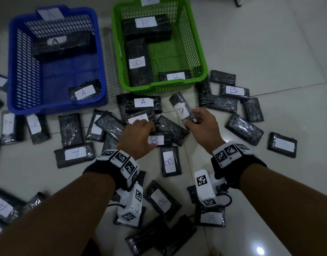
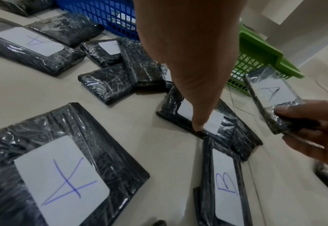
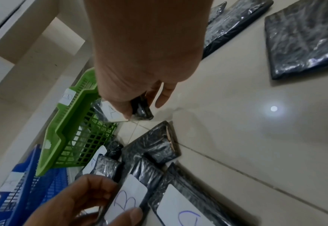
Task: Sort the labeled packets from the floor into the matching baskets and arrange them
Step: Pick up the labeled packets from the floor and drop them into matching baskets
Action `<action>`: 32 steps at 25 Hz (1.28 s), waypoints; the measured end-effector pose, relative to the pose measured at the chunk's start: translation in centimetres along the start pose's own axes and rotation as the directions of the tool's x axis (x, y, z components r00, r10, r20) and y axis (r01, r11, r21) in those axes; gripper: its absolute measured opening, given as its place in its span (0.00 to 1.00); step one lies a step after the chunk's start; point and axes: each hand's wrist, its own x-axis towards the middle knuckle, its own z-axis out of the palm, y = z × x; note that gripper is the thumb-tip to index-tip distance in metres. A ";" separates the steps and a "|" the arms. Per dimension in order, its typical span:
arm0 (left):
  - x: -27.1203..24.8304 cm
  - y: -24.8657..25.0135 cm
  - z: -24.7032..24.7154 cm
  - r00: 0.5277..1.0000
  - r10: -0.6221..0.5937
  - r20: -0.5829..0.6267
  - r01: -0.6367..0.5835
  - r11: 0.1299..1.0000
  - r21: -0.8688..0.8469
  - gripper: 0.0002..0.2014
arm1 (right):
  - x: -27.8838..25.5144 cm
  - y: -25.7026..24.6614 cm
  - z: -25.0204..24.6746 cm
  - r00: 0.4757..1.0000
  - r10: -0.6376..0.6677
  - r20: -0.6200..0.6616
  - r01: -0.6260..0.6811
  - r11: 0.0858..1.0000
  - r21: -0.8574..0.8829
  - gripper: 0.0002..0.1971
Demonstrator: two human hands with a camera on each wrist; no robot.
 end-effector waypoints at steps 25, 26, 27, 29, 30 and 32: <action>-7.3 -17.2 -13.8 0.490 -0.829 -0.271 0.235 0.425 -0.874 0.24 | 2.3 -16.1 20.7 0.877 -0.427 0.220 0.462 0.875 -0.146 0.15; -7.2 -18.0 -14.0 0.487 -0.832 -0.266 0.215 0.409 -0.887 0.22 | 2.8 -16.4 22.1 0.864 -0.432 0.259 0.480 0.862 -0.163 0.14; -7.0 -18.5 -14.0 0.487 -0.831 -0.267 0.199 0.403 -0.893 0.19 | 3.2 -16.6 23.1 0.849 -0.441 0.291 0.503 0.842 -0.192 0.12; -6.7 -19.1 -14.0 0.496 -0.826 -0.266 0.199 0.407 -0.892 0.17 | 3.8 -17.0 24.5 0.816 -0.463 0.345 0.554 0.797 -0.242 0.10; -6.5 -19.3 -14.0 0.506 -0.823 -0.258 0.199 0.403 -0.893 0.18 | 4.0 -17.2 24.9 0.804 -0.458 0.380 0.569 0.779 -0.263 0.11; -6.3 -19.5 -13.8 0.523 -0.819 -0.236 0.193 0.384 -0.903 0.19 | 4.0 -17.2 25.6 0.781 -0.424 0.458 0.589 0.744 -0.315 0.14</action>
